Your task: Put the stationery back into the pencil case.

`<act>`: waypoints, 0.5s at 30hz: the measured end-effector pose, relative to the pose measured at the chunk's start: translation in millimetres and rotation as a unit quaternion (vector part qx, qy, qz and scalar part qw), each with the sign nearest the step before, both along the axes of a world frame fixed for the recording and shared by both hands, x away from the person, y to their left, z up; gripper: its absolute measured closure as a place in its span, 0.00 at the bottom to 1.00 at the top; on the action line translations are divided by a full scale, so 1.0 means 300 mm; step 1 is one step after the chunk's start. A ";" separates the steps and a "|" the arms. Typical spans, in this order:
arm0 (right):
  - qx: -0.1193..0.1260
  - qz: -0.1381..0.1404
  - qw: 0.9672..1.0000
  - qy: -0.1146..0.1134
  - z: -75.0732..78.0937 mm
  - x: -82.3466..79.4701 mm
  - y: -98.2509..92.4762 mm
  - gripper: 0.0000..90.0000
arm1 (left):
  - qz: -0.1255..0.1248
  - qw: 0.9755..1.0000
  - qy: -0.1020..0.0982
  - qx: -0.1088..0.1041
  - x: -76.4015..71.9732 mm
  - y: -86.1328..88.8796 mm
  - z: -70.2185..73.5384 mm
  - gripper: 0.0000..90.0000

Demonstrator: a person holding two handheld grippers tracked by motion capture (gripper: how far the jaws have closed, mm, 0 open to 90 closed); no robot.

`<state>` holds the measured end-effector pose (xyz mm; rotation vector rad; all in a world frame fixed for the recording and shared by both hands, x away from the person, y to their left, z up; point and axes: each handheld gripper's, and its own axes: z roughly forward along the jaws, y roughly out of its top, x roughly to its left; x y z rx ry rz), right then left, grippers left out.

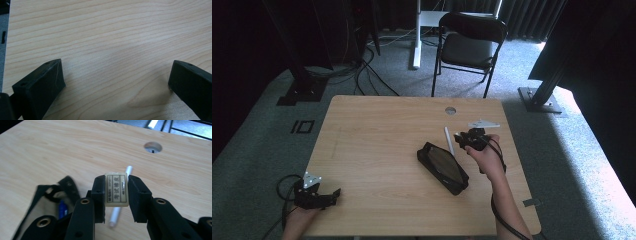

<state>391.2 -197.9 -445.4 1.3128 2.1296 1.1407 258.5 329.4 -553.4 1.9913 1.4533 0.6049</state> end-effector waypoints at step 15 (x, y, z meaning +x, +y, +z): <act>-0.011 0.079 0.997 -0.010 0.041 -0.080 0.089 0.76 | 0.000 1.000 0.000 0.000 0.000 0.000 0.000 0.01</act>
